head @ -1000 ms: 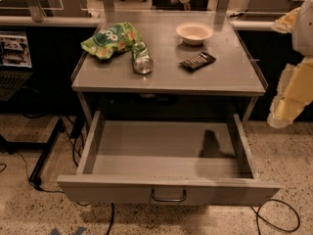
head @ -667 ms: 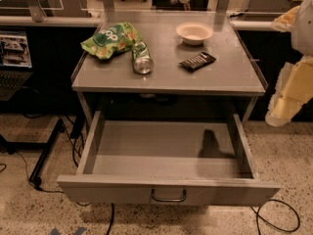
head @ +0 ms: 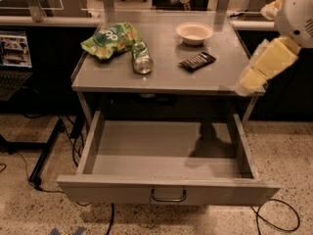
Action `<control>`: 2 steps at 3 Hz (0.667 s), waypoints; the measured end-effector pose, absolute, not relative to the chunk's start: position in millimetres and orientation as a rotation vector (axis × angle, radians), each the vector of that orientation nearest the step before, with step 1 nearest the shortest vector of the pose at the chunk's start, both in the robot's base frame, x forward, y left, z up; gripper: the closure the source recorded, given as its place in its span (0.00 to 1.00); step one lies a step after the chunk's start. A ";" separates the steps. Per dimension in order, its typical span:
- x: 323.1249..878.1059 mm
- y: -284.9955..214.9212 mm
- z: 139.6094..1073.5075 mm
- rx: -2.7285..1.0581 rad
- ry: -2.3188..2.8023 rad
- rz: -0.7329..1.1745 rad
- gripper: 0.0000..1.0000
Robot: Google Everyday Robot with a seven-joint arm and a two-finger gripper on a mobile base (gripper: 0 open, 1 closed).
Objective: Place green rice chip bag into top drawer
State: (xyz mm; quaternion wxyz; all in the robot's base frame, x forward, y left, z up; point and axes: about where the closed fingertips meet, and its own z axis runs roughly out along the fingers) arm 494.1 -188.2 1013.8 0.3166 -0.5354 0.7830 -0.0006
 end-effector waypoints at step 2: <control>525.8 -189.6 1013.7 -1.122 2.159 0.090 0.00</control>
Offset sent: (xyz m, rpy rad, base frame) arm 0.0281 -0.0020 -0.0011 0.1119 0.0079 -0.1365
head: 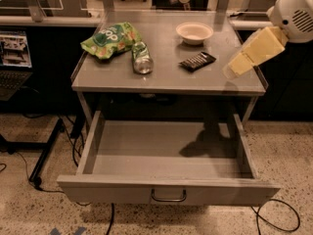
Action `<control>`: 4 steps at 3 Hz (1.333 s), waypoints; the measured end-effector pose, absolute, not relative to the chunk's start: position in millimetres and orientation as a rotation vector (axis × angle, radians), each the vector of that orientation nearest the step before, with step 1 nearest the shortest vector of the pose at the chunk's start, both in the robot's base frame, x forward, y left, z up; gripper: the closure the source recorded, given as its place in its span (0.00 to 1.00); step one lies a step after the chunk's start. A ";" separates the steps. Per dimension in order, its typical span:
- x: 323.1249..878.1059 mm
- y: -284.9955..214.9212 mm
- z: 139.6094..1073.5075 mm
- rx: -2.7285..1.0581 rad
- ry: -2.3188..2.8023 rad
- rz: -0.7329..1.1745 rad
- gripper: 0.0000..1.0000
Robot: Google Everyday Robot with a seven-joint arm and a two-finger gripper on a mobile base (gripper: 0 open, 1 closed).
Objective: Place green rice chip bag into top drawer
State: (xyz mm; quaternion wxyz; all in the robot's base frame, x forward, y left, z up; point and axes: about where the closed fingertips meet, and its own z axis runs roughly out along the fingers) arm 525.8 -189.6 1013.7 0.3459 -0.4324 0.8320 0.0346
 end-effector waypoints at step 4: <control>707.5 -130.3 954.3 -0.867 2.131 0.175 0.00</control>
Offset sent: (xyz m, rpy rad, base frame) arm 0.1262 0.0370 -0.0564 0.1349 -0.0343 -0.0380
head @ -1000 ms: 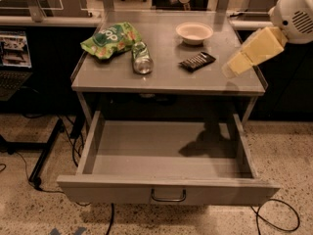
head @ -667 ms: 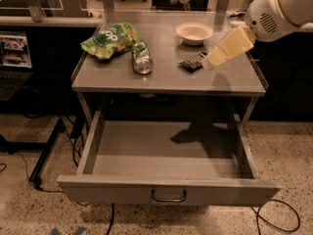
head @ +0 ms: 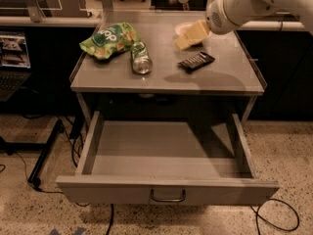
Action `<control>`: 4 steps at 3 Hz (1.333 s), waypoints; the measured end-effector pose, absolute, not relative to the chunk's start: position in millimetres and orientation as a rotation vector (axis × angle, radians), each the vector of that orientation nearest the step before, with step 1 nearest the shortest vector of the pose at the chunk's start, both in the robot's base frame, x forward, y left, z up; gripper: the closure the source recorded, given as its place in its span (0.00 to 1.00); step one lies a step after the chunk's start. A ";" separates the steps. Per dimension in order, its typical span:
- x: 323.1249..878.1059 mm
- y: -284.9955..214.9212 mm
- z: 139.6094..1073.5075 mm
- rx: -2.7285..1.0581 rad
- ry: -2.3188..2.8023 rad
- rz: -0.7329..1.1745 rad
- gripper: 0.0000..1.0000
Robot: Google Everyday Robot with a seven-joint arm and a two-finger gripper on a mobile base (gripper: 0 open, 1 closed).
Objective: Place green rice chip bag into top drawer
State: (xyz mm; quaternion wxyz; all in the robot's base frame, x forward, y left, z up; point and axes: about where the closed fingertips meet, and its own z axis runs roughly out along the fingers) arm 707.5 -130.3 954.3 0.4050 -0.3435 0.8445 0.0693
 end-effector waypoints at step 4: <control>762.7 8.5 927.9 -1.058 2.140 0.408 0.00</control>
Offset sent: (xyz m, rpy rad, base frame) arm 0.0676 0.1419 -0.0301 0.0644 0.1583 0.2221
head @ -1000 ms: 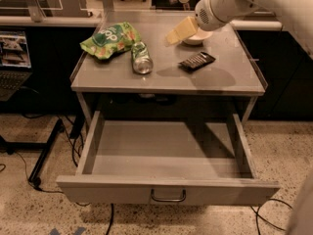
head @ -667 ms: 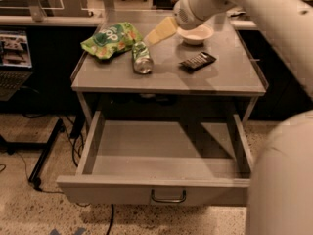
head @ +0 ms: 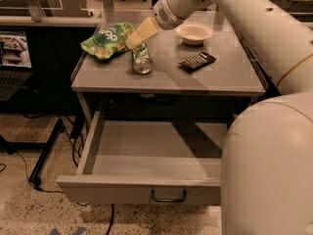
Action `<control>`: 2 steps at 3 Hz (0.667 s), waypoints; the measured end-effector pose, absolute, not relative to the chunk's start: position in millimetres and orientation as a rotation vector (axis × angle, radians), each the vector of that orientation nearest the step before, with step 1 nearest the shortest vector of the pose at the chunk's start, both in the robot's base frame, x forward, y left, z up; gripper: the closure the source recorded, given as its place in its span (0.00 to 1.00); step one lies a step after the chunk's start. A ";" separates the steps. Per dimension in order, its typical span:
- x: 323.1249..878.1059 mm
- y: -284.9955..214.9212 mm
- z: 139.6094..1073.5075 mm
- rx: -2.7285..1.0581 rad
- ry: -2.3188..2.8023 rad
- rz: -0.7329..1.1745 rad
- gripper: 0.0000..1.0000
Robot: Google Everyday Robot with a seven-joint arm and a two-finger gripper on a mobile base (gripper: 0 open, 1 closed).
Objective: Place green rice chip bag into top drawer
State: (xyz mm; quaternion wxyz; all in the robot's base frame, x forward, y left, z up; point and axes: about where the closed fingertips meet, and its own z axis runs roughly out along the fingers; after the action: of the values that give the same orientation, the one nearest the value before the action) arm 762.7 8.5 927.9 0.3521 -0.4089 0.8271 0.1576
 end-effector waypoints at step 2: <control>785.0 40.0 914.4 -1.050 2.070 0.465 0.00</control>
Offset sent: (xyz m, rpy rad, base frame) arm 0.0560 0.0587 0.0033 0.1190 -0.1053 0.0666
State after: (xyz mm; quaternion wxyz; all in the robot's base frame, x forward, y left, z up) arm 785.0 40.0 914.4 0.3776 -0.4107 0.8097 0.1818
